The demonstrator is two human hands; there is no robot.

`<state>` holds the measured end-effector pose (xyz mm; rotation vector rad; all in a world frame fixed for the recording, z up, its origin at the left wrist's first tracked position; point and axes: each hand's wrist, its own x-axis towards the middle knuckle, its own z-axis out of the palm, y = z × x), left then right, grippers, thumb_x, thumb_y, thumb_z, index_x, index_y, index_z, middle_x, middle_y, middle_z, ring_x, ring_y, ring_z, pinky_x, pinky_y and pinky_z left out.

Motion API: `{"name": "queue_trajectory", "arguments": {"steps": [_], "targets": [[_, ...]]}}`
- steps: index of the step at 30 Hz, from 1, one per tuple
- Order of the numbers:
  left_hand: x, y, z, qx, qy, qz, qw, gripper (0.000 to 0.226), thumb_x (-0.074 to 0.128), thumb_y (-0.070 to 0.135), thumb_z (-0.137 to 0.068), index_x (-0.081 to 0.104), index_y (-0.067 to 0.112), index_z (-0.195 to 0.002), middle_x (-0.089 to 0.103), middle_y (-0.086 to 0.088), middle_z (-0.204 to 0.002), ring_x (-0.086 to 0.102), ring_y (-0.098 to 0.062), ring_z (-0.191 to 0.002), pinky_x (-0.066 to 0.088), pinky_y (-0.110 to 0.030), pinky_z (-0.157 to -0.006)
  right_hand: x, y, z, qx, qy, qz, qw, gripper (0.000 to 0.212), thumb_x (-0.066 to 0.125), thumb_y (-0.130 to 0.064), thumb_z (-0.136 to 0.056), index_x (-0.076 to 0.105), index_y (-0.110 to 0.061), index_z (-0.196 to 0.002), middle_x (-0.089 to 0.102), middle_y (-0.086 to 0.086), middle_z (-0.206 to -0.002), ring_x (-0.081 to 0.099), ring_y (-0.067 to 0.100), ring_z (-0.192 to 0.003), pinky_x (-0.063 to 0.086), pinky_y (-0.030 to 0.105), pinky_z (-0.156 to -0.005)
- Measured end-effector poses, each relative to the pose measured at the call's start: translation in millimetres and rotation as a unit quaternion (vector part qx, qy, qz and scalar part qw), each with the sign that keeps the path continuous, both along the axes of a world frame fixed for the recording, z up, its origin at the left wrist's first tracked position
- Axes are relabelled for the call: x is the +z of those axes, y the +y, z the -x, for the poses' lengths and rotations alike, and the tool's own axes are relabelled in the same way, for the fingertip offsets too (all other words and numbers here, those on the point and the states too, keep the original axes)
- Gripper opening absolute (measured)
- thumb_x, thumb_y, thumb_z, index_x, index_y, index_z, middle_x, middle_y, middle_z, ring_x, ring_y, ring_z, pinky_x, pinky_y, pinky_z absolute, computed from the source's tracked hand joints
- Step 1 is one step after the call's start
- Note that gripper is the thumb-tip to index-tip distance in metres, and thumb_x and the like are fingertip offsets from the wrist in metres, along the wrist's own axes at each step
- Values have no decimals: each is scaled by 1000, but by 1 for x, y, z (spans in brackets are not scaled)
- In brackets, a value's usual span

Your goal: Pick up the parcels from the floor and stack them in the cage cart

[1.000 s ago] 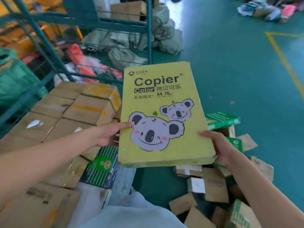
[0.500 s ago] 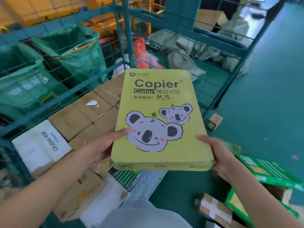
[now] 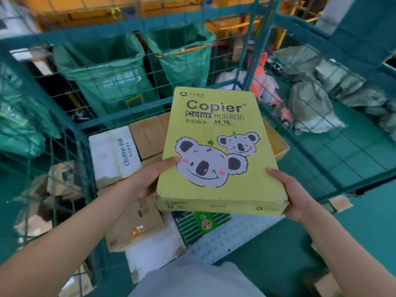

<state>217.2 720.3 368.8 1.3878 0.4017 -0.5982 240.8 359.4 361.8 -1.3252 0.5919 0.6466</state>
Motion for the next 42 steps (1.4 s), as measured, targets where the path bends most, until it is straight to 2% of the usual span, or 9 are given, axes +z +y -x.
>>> {"name": "queue_trajectory", "arguments": {"steps": [10,14,17,20,25,30,35,37,42], "targets": [[-18,41,-4,104,0,10,995,58,67,49,-95,56,18,-142,70,-4,-133,67,-25,-121,49,-46,-108,-10,44,-78,110,2,8,994,39,63,-43,-96,68,-20,-128,76,11,-118,73,33,-106,55,50,-92],[-23,50,-1,151,13,1,989,72,77,58,-85,55,22,-144,69,-2,-134,67,-25,-122,47,-48,-111,-18,62,-108,159,9,-9,987,41,63,-41,-96,67,-18,-130,74,12,-122,75,32,-102,58,44,-82],[-28,55,2,205,19,-10,978,77,78,57,-84,51,21,-147,71,0,-130,69,-22,-118,49,-47,-109,-20,77,-130,203,22,-9,979,33,61,-41,-98,70,-18,-121,77,10,-113,75,29,-92,60,39,-68],[-38,58,7,271,44,-22,961,103,87,61,-73,37,24,-156,71,3,-131,71,-20,-115,51,-45,-107,-31,93,-152,239,17,9,971,39,66,-40,-95,67,-16,-126,77,10,-115,74,31,-104,56,47,-91],[-48,57,15,327,43,-28,944,61,74,47,-90,53,24,-142,74,3,-123,73,-18,-110,55,-40,-99,-59,122,-182,312,24,16,950,51,69,-44,-90,66,-16,-132,75,11,-120,71,33,-112,51,56,-105],[-66,64,25,365,51,-20,929,53,67,45,-95,57,20,-141,74,0,-125,72,-21,-113,57,-39,-95,-87,156,-196,353,17,24,935,35,65,-40,-97,69,-16,-122,79,8,-109,78,24,-91,55,43,-89],[-90,78,31,387,63,-7,920,41,62,40,-99,60,20,-135,76,0,-119,74,-19,-107,62,-30,-80,-114,189,-201,385,29,47,921,35,65,-45,-96,69,-21,-120,79,4,-107,75,24,-95,55,40,-86],[-100,86,33,390,64,-2,918,38,61,40,-99,60,22,-132,77,1,-117,74,-18,-105,61,-31,-83,-126,198,-201,393,33,50,918,38,64,-48,-96,68,-21,-123,79,4,-110,75,25,-100,55,41,-89],[-133,113,35,395,60,22,917,44,62,39,-98,59,19,-137,74,-3,-124,71,-24,-114,52,-47,-104,-159,221,-197,411,36,85,907,52,65,-56,-92,65,-21,-130,77,2,-116,72,26,-111,49,48,-108]]}}
